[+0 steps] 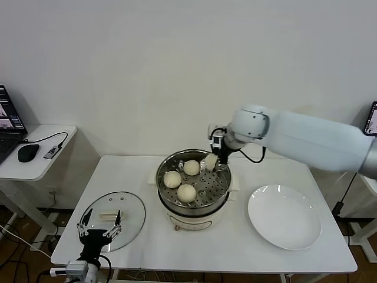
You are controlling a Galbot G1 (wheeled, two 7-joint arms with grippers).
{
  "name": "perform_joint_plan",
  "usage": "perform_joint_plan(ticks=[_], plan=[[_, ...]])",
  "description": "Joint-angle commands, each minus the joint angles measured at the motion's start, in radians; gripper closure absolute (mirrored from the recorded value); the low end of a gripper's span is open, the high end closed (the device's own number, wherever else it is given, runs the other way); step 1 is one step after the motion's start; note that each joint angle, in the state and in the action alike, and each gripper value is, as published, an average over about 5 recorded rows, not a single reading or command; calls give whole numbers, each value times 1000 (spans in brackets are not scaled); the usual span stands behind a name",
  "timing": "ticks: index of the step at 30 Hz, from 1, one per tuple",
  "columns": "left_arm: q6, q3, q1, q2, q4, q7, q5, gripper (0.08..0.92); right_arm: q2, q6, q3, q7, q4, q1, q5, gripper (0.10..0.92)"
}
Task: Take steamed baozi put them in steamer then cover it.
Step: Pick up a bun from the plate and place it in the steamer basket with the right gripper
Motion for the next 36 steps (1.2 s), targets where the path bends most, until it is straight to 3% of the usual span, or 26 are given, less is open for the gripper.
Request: perform_joint_plan(ticks=[1, 28, 36], plan=[[0, 2, -1, 0, 2, 0, 0, 177, 88, -31, -30, 41, -45, -34, 19, 364], [0, 4, -4, 4, 0, 0, -1, 177, 102, -28, 9, 20, -91, -142, -55, 363], [3, 5, -4, 4, 2, -1, -1, 177, 30, -28, 72, -15, -9, -103, -66, 223]])
